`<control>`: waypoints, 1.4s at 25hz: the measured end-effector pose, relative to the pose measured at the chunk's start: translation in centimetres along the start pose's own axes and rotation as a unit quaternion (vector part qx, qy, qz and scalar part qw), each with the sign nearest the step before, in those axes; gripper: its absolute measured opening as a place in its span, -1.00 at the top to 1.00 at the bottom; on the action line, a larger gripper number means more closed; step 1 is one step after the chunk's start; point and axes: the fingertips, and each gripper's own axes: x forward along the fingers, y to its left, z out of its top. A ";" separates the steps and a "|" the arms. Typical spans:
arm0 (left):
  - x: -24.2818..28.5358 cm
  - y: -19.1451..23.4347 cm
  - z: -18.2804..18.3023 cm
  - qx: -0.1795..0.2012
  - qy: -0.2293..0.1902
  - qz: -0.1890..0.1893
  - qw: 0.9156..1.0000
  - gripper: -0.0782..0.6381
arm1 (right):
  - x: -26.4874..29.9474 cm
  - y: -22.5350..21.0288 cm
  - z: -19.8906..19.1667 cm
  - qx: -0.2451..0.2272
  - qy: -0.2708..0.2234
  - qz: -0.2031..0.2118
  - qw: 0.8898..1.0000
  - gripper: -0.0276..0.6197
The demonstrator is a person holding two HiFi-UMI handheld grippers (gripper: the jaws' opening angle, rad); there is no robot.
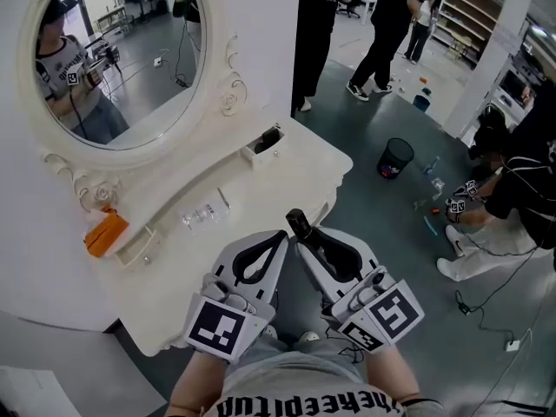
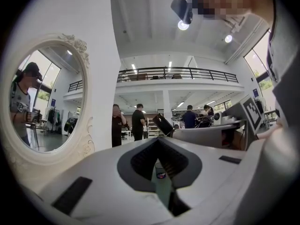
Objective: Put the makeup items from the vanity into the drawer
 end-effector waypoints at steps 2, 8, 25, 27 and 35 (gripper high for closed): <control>-0.3 0.6 0.0 0.000 -0.001 -0.002 1.000 0.67 | 0.5 0.1 0.0 0.009 -0.002 -0.004 1.000 0.54; -1.1 2.6 -0.1 -0.001 -0.003 -0.010 1.000 0.67 | 2.2 0.7 -0.2 0.023 -0.005 -0.015 1.000 0.54; 0.5 4.5 -0.9 -0.007 -0.006 -0.036 0.999 0.67 | 3.5 -0.6 -1.1 0.007 0.006 -0.045 0.999 0.54; 1.1 4.6 -1.0 -0.007 -0.006 -0.032 0.999 0.67 | 3.6 -1.1 -1.2 0.007 0.007 -0.040 0.999 0.55; 4.9 4.3 -0.5 -0.002 -0.003 -0.010 1.000 0.67 | 3.7 -5.0 -0.6 0.011 0.005 -0.014 1.000 0.55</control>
